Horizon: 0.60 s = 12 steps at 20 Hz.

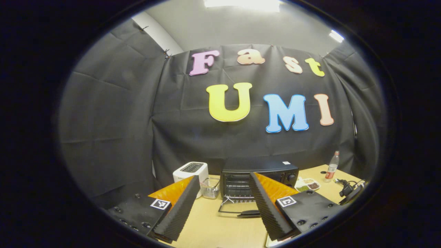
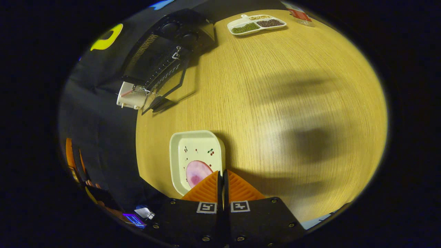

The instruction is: Open the electric oven with the left hand, put the food in, and close the electric oven.

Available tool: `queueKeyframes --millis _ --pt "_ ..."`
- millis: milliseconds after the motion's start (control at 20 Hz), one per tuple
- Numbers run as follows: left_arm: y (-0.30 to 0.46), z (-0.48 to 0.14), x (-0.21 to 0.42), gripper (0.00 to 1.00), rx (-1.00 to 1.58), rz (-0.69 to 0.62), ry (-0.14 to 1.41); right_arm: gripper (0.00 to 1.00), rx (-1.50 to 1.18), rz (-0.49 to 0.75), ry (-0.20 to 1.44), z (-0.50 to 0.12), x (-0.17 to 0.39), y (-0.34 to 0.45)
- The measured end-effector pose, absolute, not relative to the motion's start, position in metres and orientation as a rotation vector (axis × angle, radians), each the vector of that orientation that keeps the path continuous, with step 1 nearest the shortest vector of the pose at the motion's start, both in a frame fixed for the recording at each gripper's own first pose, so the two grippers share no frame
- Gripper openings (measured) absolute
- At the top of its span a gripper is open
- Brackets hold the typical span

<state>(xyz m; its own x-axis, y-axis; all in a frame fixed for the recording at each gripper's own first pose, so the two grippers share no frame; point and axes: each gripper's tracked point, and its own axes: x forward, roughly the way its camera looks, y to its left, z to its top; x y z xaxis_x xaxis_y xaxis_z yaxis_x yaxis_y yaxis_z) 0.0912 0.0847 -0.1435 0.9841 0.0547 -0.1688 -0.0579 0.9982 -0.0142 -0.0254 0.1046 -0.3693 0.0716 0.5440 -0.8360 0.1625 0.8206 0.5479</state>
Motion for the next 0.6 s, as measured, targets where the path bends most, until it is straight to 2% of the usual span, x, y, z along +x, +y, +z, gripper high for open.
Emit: queueKeyframes --millis 150,200,600 --pt "0.091 -0.145 0.094 0.91 -0.026 0.064 0.171 0.00 0.655 0.336 1.472 -0.355 -0.021 0.099" --pt "0.093 -0.147 0.097 1.00 -0.027 0.066 0.172 0.01 0.676 0.341 1.466 -0.351 -0.015 0.097" --pt "0.117 -0.153 0.117 1.00 -0.012 0.083 0.180 0.00 0.843 0.275 1.375 -0.336 0.010 0.084"
